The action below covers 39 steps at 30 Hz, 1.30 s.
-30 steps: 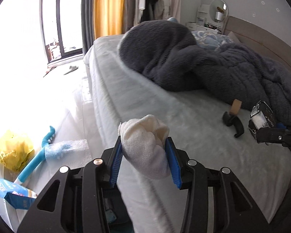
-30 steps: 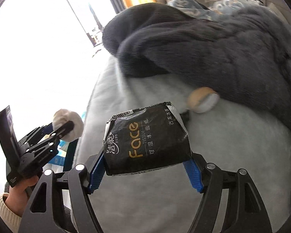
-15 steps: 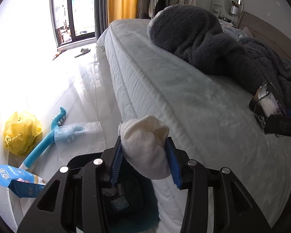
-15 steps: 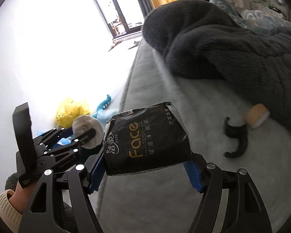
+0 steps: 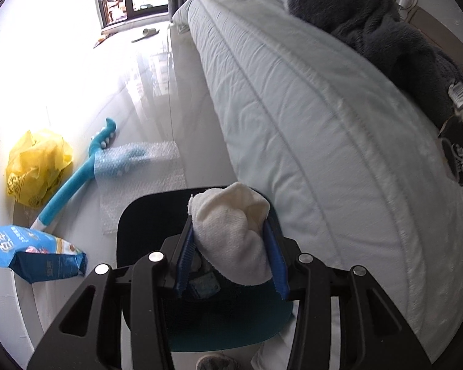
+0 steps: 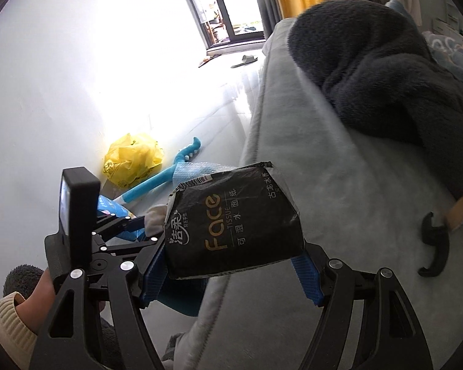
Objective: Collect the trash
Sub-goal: 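Carry the sock ball and tissue pack over the black bin and open both tools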
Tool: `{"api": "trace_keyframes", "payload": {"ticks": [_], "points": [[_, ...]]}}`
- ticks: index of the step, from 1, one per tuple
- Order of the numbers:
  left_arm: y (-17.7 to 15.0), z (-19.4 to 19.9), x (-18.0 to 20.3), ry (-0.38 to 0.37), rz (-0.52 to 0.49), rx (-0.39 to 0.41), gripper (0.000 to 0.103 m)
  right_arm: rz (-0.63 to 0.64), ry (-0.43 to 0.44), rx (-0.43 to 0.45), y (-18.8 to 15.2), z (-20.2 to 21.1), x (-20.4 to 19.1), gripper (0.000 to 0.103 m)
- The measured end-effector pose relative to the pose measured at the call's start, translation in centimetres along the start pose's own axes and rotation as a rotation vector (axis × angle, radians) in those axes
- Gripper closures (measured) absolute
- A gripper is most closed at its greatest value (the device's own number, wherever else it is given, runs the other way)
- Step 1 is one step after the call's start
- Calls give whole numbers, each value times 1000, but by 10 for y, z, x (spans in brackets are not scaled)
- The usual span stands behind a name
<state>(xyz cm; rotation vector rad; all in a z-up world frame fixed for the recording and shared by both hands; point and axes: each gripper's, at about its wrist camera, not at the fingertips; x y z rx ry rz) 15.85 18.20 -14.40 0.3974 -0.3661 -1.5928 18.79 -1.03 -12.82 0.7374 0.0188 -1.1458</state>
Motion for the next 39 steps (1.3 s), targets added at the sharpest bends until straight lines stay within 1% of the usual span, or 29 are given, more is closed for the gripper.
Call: {"api": "trace_keyframes", "payload": {"ticks": [11,16,17,18,20,22,24,27,33,39], "points": [[-30,-31,-32,-33,64,-161,57,109,55,-38,2,-36,-52,30],[-44,-34,-50,-56,107,-198,52,137,62,-63,0,-52,-69,30],[-45,-34,-52,-56,111,-199,48,142,61,-68,-1,-56,-71,30],[-47,-33,-55,-55,116,-199,41,147,58,-74,-1,-58,-73,30],[-50,-30,-61,-49,126,-194,34,159,53,-86,-3,-64,-75,30],[-54,-25,-68,-42,138,-187,30,170,49,-97,-5,-69,-78,30],[-58,-20,-76,-33,151,-174,24,178,52,-106,-7,-74,-83,30],[-63,-12,-87,-30,167,-154,23,200,47,-118,-12,-81,-91,30],[-69,3,-108,-11,211,-111,22,229,10,-158,-22,-104,-99,30],[-64,30,-120,13,242,-12,22,258,-17,-214,-34,-124,-104,30]]}}
Point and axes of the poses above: each gripper's, at about its wrist camera, not at the fingertips, and z roughly against the way its jaws point, x to its right, y to its top, and after that the axes turned 14 degrees about -z, right-handed
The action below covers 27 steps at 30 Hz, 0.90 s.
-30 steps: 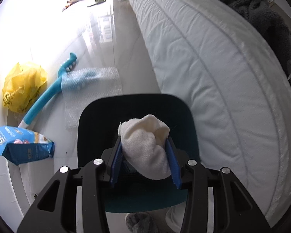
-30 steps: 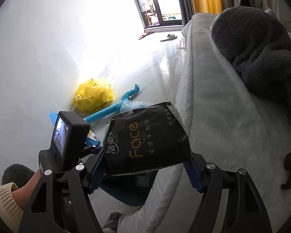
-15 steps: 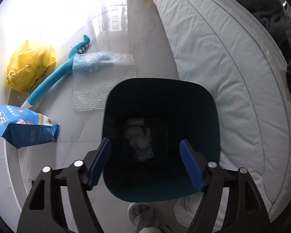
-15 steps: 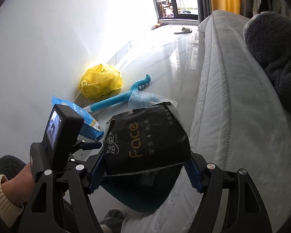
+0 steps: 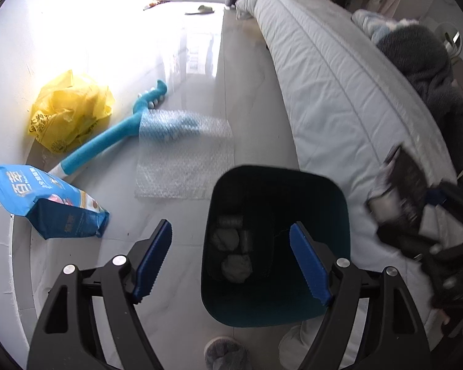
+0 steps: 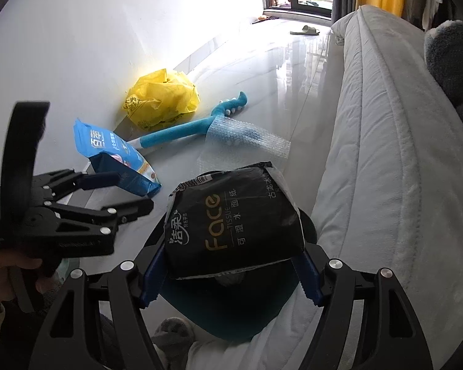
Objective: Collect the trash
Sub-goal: 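Carry the sock ball and tissue pack over the black bin and open both tools, then move both tools back toward the tape roll and black clip on the bed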
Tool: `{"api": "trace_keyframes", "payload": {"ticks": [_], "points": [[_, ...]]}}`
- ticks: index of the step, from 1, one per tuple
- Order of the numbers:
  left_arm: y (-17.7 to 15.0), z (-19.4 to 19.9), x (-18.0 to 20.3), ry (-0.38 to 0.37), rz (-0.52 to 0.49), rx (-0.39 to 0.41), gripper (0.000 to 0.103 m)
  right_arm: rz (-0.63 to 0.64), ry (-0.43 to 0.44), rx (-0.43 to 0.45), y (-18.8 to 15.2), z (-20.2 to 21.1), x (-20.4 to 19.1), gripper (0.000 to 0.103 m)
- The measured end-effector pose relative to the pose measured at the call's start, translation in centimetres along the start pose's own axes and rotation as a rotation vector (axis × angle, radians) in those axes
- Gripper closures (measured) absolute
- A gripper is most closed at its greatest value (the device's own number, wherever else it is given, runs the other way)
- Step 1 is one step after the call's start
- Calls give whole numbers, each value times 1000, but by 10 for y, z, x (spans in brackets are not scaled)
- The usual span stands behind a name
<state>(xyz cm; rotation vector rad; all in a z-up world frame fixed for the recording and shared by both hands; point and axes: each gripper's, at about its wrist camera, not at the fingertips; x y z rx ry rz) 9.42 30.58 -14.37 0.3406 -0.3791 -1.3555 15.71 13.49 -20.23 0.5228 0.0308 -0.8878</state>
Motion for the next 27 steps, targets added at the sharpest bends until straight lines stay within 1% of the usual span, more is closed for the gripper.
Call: {"api": "trace_keyframes", "payload": {"ticks": [4,9,16,18,19,21,23,25,27], "points": [[8,24,-9,7,48,95,22,7,3,-48,-6,-14,-4,30],[19,55,-16,6,87,225,20,0,-5,-81,-11,-25,-2,30],[33,84,-16,-19,103,337,19,12,-22,-118,-18,-35,-5,30],[36,91,-15,-44,101,361,19,17,-23,-126,-20,-37,-6,28],[38,93,-13,-50,95,370,19,20,-24,-128,-20,-36,-7,26],[42,101,-6,-22,59,386,19,24,-19,-130,-20,-35,-8,24],[44,110,4,13,3,418,19,28,-11,-123,-20,-32,-11,19],[45,117,13,20,-33,444,19,30,-5,-116,-18,-29,-13,19],[48,124,22,14,-59,469,16,33,-4,-105,-18,-25,-14,19]]}}
Point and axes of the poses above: each gripper's, at about its wrist camera, not at the fingertips, and z roughly against the way its jaws point, x to its right, y to its top, and after that the axes turned 14 degrees about -z, right-handed
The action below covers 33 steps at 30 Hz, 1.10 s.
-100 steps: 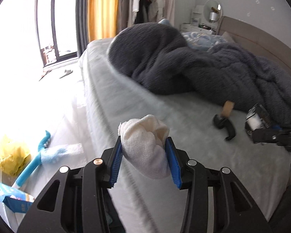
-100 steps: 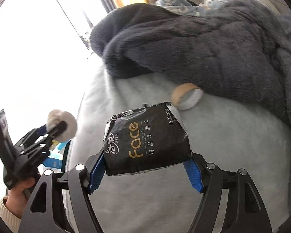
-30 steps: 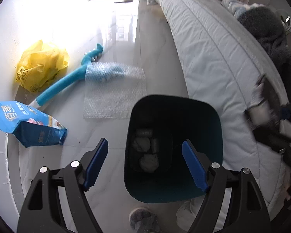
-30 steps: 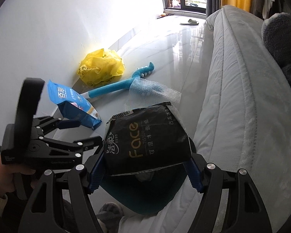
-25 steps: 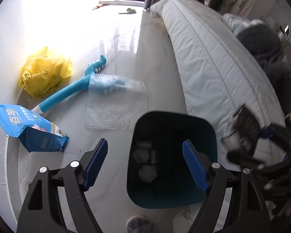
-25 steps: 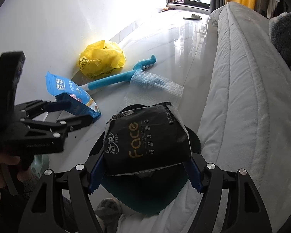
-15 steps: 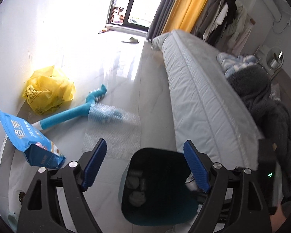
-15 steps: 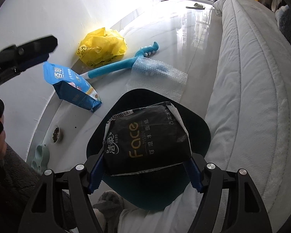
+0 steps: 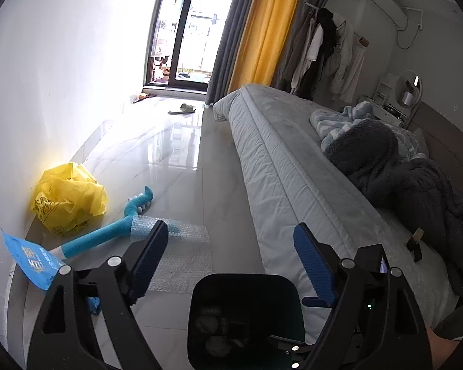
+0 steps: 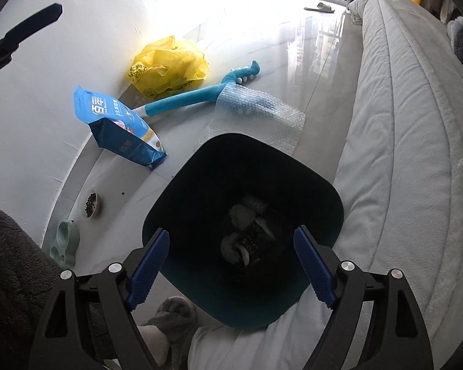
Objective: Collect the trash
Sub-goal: 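Move both tools back toward the tape roll and black clip on the bed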
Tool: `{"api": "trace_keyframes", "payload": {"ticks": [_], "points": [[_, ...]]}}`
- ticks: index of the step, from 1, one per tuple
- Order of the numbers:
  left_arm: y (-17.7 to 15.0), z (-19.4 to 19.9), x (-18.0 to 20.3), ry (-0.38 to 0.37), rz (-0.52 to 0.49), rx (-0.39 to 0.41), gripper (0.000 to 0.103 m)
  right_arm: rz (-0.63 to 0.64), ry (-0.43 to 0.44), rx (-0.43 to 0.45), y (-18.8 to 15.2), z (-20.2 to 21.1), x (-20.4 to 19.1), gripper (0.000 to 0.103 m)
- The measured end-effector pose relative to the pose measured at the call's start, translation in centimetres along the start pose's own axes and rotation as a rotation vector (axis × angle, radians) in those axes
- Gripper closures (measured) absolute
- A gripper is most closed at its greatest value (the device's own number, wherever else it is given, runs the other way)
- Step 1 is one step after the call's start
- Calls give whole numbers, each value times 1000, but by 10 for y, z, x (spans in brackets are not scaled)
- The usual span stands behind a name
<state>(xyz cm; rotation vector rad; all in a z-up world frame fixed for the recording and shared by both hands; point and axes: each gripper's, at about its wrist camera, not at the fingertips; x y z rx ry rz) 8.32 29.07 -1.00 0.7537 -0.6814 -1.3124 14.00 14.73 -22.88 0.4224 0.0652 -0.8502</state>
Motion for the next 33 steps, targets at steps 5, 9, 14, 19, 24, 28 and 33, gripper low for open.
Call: {"api": "trace_keyframes", "payload": {"ticks": [5,9,14,19,24,28,33], "points": [[9,12,17,4,-37,55,12,-3,2,41,0,16,2,18],[19,23,30,-20,-33,106,11,-35,33,95,1,38,12,18],[38,39,47,-44,-2,170,9,-89,55,162,0,68,32,18],[54,44,77,-76,-14,213,8,-119,51,230,-4,105,55,18],[60,35,110,-115,-45,221,7,-107,-15,290,-8,143,83,18],[62,27,136,-156,-71,222,7,-170,-50,316,-15,163,125,16],[66,20,158,-197,-84,234,7,-237,-80,335,-25,180,163,16]]}}
Point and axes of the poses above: each gripper's, at about its wrist camera, not at the fingertips, and z roughly against the way its jaws point, x to its right, y to its top, and after that the axes turned 14 degrees about -z, right-handed
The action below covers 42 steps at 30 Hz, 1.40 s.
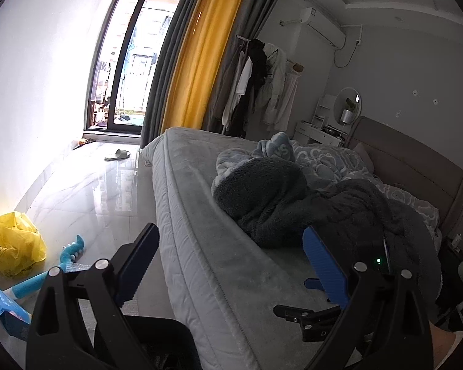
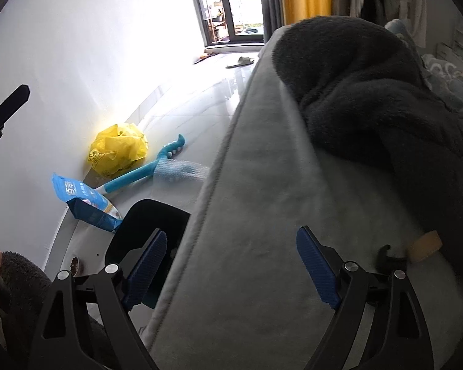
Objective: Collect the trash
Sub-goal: 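Move both tools back toward the tape roll and black clip on the bed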
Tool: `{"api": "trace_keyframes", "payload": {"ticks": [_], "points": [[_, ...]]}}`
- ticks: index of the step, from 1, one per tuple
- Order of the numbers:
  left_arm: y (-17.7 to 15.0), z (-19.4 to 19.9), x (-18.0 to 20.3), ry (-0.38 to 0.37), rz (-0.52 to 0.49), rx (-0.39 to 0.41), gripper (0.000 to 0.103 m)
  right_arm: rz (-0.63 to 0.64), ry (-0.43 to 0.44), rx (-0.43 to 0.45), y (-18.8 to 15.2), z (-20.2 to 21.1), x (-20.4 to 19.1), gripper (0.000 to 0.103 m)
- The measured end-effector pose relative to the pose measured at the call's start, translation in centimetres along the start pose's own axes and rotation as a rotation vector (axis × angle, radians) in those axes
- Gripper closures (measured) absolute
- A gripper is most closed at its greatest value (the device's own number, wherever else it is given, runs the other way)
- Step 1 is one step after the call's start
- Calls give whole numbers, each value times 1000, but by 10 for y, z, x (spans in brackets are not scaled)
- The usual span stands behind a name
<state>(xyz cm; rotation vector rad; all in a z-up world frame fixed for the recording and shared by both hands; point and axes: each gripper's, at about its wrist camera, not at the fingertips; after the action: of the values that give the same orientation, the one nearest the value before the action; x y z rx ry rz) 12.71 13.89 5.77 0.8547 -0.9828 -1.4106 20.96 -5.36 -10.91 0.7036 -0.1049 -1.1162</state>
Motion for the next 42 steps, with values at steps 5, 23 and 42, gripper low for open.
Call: {"api": "trace_keyframes", "payload": {"ticks": [5,23,42], "points": [[-1,-15,13,-47,38,-13,7,-16,-12,28,2,13,21,16],[-35,-85,66,-117,-44,-176,7,-114,-67,126,25,33,128,15],[-72,-146,155,-330,-211,-314,7,-315,-29,64,17,-1,213,15]]}}
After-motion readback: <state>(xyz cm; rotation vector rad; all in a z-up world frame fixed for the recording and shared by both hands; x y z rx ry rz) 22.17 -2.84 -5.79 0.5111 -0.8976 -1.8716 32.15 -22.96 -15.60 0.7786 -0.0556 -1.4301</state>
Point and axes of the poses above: each gripper's, at about its wrist camera, not at the fingertips, and z roughly against the way its jaws point, x to its right, y to its top, and after that the axes turned 14 degrees about -z, right-handed
